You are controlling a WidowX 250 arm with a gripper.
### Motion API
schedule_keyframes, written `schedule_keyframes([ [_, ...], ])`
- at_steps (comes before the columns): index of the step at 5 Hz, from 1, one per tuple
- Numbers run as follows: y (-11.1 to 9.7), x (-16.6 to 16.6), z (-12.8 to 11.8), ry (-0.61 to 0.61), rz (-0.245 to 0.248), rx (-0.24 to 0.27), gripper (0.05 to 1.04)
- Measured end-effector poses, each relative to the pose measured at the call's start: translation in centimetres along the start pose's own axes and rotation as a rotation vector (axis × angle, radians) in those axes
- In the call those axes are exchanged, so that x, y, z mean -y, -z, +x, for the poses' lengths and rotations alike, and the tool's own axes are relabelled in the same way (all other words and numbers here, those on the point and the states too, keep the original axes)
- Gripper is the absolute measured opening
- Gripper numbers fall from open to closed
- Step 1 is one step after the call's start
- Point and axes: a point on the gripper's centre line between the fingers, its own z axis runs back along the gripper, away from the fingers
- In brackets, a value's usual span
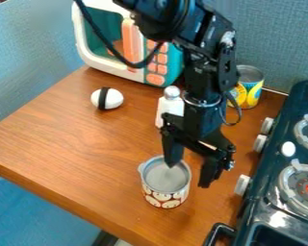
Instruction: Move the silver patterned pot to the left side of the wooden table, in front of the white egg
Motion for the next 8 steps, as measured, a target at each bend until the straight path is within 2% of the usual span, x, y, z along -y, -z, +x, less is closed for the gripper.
schedule_keyframes([
  [1, 0.9, 0.4, -0.5, 0.000, 0.006, -0.048, 1.001],
  [4, 2.0, -1.6, -1.3, -0.028, 0.112, -0.198, 1.001],
  [5, 2.3, -3.6, -1.6, -0.072, 0.135, -0.238, 1.001],
  [7, 2.3, -8.8, -2.5, -0.161, 0.152, -0.274, 1.001],
  [8, 1.5, -14.8, -3.8, -0.278, 0.120, -0.290, 1.001],
])
